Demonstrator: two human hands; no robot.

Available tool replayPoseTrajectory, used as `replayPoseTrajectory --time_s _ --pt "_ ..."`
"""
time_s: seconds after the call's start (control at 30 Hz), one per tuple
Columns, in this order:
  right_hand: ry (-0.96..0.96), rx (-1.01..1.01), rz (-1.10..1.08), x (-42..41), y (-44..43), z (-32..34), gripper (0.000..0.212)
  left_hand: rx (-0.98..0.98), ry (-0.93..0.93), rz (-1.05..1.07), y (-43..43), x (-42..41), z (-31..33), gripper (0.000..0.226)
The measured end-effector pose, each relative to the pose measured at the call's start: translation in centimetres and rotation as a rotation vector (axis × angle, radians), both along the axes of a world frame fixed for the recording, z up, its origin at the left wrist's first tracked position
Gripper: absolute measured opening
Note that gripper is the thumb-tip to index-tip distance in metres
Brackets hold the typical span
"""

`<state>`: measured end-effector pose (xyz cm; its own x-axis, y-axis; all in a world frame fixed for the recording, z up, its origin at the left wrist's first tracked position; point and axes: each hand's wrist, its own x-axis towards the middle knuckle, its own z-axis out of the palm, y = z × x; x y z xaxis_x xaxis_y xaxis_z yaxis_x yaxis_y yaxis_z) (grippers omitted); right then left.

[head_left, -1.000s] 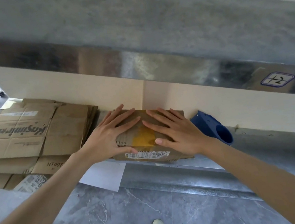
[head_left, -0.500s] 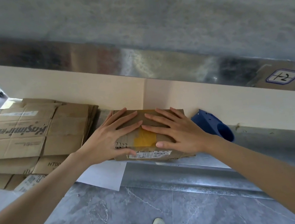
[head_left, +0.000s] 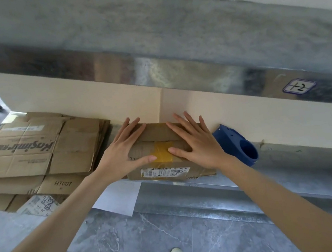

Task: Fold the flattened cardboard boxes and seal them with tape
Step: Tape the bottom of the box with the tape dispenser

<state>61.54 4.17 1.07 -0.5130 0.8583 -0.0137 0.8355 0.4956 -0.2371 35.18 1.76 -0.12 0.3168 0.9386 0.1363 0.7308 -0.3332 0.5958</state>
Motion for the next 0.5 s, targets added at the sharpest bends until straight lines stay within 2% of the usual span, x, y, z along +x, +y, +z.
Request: replayPoseTrajectory --time_s 0.1,0.23,0.3,0.4,0.5 --pt "0.042 -0.051 -0.150 -1.0 -0.3 0.1 0.091 -0.035 -0.012 0.032 0.0 0.2 0.4 0.097" --pt "0.060 -0.019 -0.319 -2.3 -0.5 -0.1 0.084 -0.013 -0.079 0.224 0.2 2.2 0.5 0.081" --pt "0.042 -0.012 -0.345 -2.5 -0.6 -0.3 0.085 0.023 -0.031 0.300 0.4 3.0 0.4 0.077" --pt "0.004 0.034 -0.335 -2.4 -0.5 -0.6 0.081 0.030 0.047 0.262 0.7 3.0 -0.2 0.079" --pt "-0.024 0.063 -0.324 -2.5 -0.3 -0.7 0.076 0.014 0.042 0.238 1.0 2.7 -0.4 0.078"
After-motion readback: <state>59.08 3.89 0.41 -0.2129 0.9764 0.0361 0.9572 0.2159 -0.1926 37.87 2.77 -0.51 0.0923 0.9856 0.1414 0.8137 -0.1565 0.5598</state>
